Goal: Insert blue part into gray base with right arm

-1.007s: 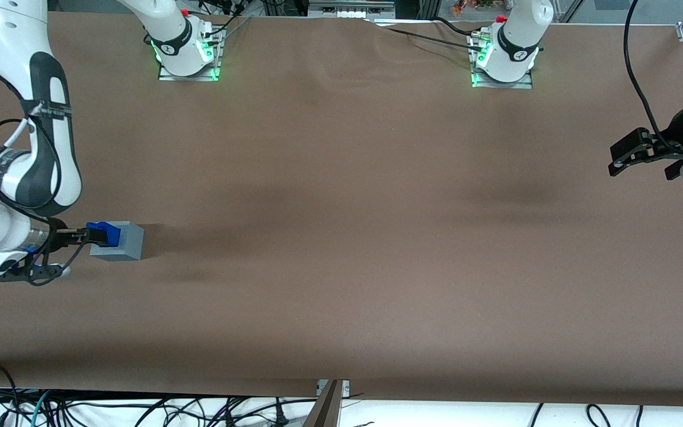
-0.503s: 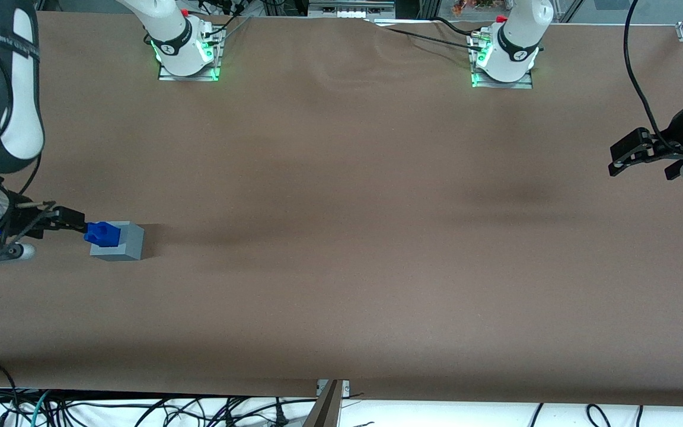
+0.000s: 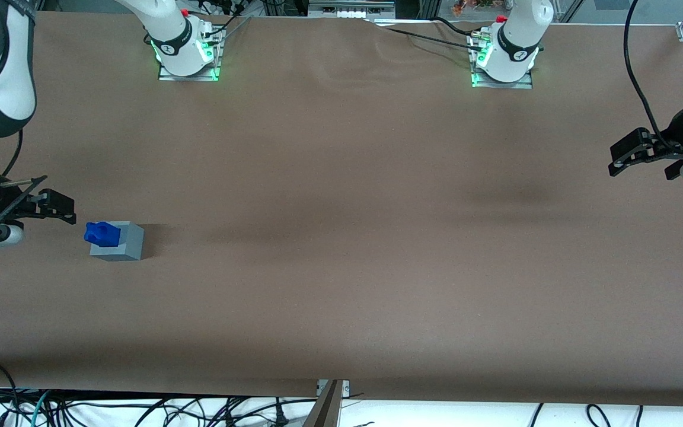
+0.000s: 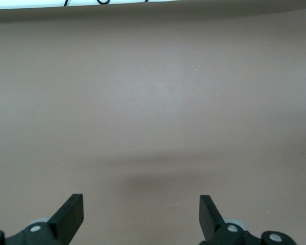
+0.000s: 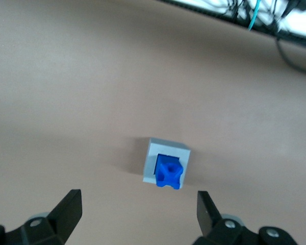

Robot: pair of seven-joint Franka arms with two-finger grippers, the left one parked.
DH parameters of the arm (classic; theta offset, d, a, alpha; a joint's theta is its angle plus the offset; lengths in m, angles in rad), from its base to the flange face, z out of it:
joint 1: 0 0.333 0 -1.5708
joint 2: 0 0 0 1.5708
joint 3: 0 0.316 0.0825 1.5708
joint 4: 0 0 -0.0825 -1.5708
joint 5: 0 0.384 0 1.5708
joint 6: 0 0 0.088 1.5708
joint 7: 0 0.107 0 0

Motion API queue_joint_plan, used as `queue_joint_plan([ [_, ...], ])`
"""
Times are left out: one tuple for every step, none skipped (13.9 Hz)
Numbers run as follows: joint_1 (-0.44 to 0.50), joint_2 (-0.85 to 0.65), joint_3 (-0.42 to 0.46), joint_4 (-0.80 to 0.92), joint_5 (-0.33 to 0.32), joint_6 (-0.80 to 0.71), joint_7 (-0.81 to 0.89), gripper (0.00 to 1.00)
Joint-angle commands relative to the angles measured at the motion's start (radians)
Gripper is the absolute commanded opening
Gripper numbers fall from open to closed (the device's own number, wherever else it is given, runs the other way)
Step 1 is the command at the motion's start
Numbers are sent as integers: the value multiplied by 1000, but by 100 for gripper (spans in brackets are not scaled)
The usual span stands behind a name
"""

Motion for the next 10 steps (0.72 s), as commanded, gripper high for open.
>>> queue_joint_plan([
  [-33, -52, 20, 15, -1, -30, -12, 100],
  [-47, -70, 38, 2, 1, -30, -9, 100],
  [-76, -80, 70, -7, -2, -28, -10, 100],
  [-112, -84, 115, -16, -8, -35, -10, 100],
  [-139, -102, 148, -34, -13, -39, -10, 100],
  [-165, -116, 167, -53, -15, -42, -9, 100],
  [-179, -132, 184, -68, -18, -47, -9, 100],
  [-192, -144, 187, -85, -19, -51, -9, 100],
  [-196, -158, 193, -103, -21, -58, -6, 100],
  [-196, -159, 193, -108, -21, -61, 11, 100],
])
